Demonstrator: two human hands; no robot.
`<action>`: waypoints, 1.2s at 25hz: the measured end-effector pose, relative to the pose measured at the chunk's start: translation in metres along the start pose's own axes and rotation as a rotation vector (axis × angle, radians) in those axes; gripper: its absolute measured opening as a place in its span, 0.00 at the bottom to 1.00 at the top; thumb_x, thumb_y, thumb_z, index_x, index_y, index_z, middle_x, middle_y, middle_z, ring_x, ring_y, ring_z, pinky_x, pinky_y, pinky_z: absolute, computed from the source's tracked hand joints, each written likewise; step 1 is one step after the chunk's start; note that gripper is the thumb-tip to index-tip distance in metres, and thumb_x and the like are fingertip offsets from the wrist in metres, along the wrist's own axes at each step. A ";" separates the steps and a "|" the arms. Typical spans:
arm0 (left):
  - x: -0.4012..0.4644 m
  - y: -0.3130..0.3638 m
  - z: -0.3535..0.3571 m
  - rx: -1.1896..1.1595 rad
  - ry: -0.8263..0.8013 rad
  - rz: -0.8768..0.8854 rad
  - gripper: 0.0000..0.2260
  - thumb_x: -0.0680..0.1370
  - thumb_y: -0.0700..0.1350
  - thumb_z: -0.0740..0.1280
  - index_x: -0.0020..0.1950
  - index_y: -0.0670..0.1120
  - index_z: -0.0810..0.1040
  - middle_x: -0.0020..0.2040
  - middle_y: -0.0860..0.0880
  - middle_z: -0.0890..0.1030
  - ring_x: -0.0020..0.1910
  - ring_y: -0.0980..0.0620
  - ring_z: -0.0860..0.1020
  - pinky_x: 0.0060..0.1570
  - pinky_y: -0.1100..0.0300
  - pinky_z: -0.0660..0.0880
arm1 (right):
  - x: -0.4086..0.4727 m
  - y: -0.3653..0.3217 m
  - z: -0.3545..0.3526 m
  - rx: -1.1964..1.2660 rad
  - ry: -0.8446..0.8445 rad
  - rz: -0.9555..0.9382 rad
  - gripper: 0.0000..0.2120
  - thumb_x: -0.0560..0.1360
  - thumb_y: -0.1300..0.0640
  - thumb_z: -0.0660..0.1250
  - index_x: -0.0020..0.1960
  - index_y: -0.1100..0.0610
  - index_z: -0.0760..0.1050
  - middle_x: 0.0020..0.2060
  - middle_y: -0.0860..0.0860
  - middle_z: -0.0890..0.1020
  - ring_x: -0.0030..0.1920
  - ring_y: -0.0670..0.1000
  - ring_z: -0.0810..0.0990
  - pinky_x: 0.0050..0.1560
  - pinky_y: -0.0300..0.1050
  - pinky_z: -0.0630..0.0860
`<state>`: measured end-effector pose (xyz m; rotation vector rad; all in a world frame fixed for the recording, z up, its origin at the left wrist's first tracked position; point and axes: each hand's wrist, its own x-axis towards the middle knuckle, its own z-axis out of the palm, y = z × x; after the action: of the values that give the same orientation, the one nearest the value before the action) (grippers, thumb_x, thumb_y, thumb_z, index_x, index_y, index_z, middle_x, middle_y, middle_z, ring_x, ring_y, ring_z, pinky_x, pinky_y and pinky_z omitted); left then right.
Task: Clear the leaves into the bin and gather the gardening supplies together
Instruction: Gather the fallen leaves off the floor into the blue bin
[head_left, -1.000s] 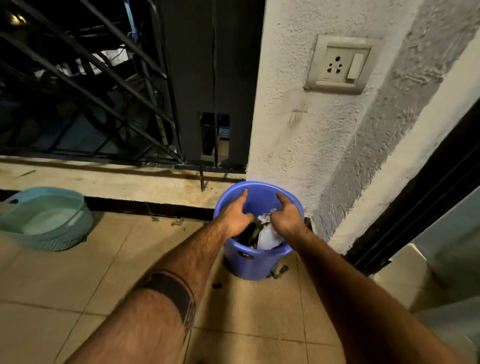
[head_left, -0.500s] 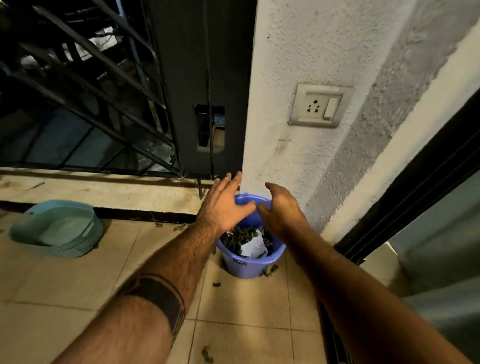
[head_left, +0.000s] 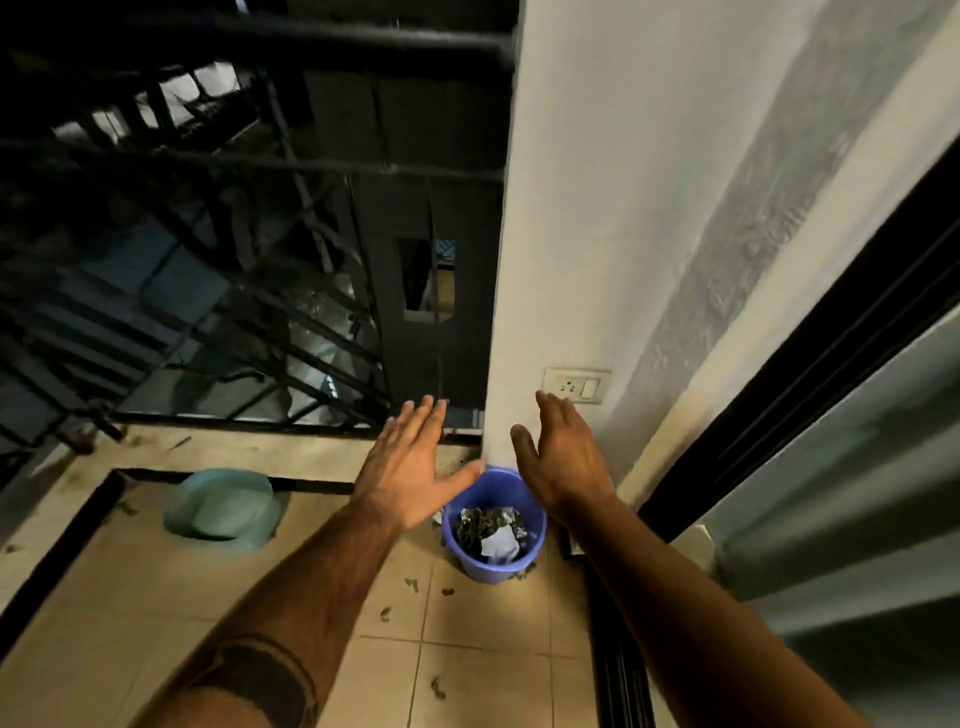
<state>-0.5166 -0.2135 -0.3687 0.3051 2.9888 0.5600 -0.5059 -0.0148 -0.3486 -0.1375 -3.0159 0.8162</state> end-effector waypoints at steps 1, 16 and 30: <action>-0.012 0.005 -0.030 0.043 -0.005 0.002 0.47 0.75 0.76 0.53 0.83 0.49 0.44 0.83 0.51 0.43 0.81 0.53 0.40 0.78 0.55 0.38 | -0.008 -0.015 -0.022 -0.040 -0.021 -0.007 0.34 0.83 0.39 0.54 0.82 0.56 0.53 0.81 0.55 0.59 0.81 0.56 0.55 0.79 0.52 0.55; -0.200 0.044 -0.335 0.154 0.141 -0.090 0.54 0.67 0.82 0.38 0.83 0.48 0.42 0.83 0.50 0.41 0.80 0.55 0.37 0.79 0.54 0.37 | -0.153 -0.229 -0.227 -0.090 0.041 -0.225 0.54 0.70 0.17 0.42 0.83 0.53 0.54 0.81 0.51 0.57 0.82 0.51 0.51 0.78 0.49 0.50; -0.449 0.028 -0.377 0.154 0.429 -0.567 0.56 0.65 0.84 0.38 0.83 0.48 0.46 0.83 0.50 0.44 0.81 0.54 0.39 0.80 0.50 0.41 | -0.257 -0.334 -0.226 -0.126 -0.125 -0.796 0.53 0.72 0.19 0.48 0.82 0.57 0.56 0.81 0.53 0.59 0.82 0.52 0.51 0.81 0.51 0.51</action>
<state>-0.1188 -0.4138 0.0131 -0.7263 3.2864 0.3638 -0.2684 -0.2116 0.0169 1.0628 -2.8042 0.5500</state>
